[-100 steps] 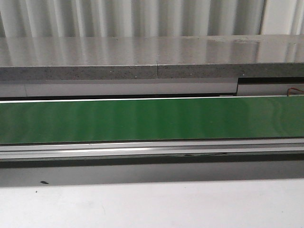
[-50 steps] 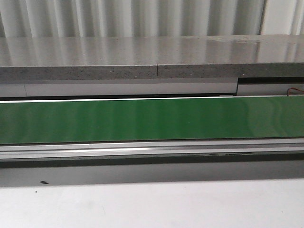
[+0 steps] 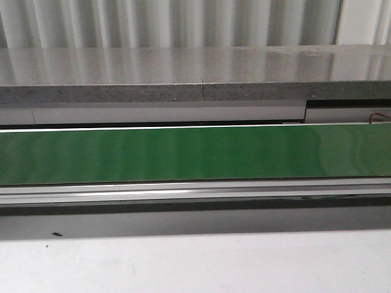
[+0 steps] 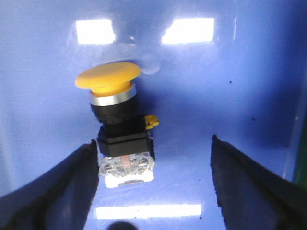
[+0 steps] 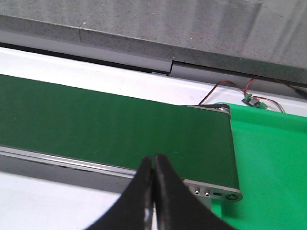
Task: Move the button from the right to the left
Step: 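Lower the button into the blue tray and open the left gripper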
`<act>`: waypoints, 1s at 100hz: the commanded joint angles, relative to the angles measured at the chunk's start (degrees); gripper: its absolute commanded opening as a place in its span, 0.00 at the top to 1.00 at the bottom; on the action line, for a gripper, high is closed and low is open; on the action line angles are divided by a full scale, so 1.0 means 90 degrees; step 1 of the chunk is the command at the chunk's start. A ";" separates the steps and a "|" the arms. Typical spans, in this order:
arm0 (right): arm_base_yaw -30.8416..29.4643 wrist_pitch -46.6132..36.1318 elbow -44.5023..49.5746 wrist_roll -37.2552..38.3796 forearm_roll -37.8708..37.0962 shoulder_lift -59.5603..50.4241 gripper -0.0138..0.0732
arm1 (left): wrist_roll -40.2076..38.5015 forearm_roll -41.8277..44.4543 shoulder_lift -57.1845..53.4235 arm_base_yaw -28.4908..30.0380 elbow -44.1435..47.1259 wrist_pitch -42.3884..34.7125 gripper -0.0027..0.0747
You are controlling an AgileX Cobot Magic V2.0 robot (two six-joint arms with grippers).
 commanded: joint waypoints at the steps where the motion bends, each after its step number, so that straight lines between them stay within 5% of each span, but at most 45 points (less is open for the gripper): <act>1: 0.0016 -0.0475 -0.0160 -0.0046 0.0069 0.0051 0.92 | -0.0019 -0.0135 -0.0669 0.0007 -0.0164 -0.0128 0.38; 23: 0.0016 -0.0475 -0.0160 -0.0046 0.0069 0.0051 0.92 | -0.0417 -0.1002 -0.1558 0.0007 -0.0164 -0.0490 0.63; 45: 0.0016 -0.0475 -0.0160 -0.0046 0.0069 0.0051 0.92 | -0.0379 -0.1396 -0.2180 -0.0457 -0.0139 -0.0490 0.99; 100: 0.0016 -0.0475 -0.0160 -0.0046 0.0069 0.0051 0.92 | -0.0379 -0.2055 -0.3411 -0.2374 0.0071 -0.0981 0.99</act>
